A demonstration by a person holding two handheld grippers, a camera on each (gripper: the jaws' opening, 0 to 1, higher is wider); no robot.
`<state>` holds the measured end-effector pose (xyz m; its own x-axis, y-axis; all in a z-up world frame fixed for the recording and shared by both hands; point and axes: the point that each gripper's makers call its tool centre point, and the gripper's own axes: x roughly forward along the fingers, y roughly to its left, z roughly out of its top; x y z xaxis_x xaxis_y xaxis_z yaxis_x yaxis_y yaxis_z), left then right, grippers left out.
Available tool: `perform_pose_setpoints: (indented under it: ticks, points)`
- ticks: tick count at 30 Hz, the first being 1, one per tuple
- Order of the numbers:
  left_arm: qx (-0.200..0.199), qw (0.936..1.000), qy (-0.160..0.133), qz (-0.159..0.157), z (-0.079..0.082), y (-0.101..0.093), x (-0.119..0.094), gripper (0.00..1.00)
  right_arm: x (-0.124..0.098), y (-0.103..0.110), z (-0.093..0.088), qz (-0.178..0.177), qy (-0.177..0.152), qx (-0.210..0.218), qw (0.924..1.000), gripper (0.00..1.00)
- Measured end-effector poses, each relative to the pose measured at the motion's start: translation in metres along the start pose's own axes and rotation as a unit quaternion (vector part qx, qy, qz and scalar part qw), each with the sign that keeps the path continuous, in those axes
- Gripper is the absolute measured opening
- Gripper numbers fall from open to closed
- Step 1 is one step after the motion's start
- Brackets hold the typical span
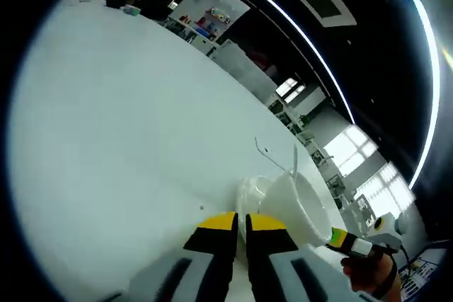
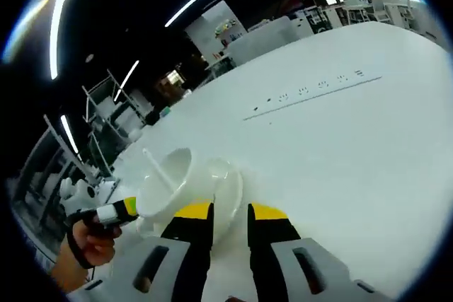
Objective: Tidy tabletop coffee trays, cups and spoons，present forward
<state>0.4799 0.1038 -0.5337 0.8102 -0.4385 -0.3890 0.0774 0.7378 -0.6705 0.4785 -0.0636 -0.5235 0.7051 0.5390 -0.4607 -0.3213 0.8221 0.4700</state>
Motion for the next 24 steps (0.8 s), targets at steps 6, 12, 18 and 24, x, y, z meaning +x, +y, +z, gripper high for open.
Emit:
perform_pose_setpoints:
  ticks: [6,12,18,24]
  points:
    - [0.081,0.9948,-0.057,-0.025,0.019,-0.011,-0.033,0.08,-0.038,0.007,0.017,0.005,-0.045,-0.062,0.9970,0.21]
    - [0.175,0.9772,-0.113,-0.040,0.037,-0.026,-0.069,0.09,-0.069,0.015,0.030,0.010,-0.070,-0.093,0.9931,0.23]
    - [0.186,0.9727,-0.127,-0.054,0.043,-0.031,-0.093,0.09,-0.095,0.029,0.040,0.022,-0.099,-0.129,0.9865,0.25]
    - [0.227,0.9597,-0.156,-0.053,0.047,-0.037,-0.121,0.09,-0.113,0.034,0.038,0.025,-0.106,-0.191,0.9754,0.30]
